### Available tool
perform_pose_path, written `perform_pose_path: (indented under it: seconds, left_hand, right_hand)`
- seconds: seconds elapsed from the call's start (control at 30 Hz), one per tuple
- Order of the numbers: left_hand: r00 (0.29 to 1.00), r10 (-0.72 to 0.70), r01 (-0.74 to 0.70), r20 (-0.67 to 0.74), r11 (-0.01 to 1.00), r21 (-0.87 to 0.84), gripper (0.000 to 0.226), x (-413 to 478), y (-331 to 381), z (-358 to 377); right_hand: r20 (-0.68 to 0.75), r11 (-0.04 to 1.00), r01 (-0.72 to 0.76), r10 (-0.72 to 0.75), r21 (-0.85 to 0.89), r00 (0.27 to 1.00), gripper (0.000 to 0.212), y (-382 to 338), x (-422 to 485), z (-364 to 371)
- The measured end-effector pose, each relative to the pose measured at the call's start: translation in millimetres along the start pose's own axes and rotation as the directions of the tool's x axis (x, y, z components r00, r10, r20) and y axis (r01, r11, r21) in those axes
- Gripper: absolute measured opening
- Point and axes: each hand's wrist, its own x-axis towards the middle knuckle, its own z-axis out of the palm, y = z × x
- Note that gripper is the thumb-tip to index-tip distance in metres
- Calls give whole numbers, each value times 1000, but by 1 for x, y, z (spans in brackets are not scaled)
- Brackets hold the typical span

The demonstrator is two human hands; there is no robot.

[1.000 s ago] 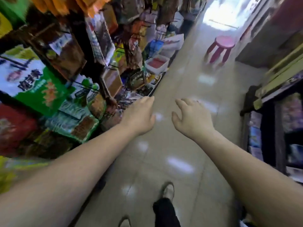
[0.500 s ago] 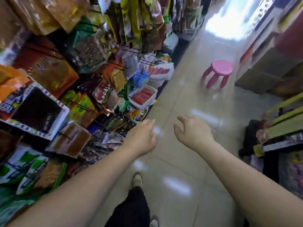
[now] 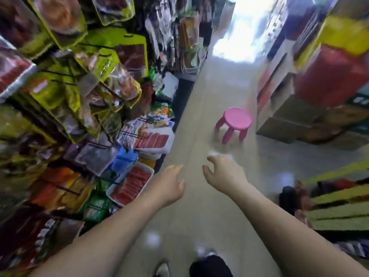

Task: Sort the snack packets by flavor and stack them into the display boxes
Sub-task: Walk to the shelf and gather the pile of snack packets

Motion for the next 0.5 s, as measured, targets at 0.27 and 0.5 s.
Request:
perform_pose_path:
  seconds: [0.27,0.5]
  left_hand:
    - [998,-47,46,36,999,9,58,247,35,-38]
    - [990,-138,137,-32,990,-35,59,415,72,-102]
  right_hand:
    - [-2,987,140,-140,-74,990,42,85,237,-54]
    - [130,982,165,-153,-90,980,43,126,427,-137]
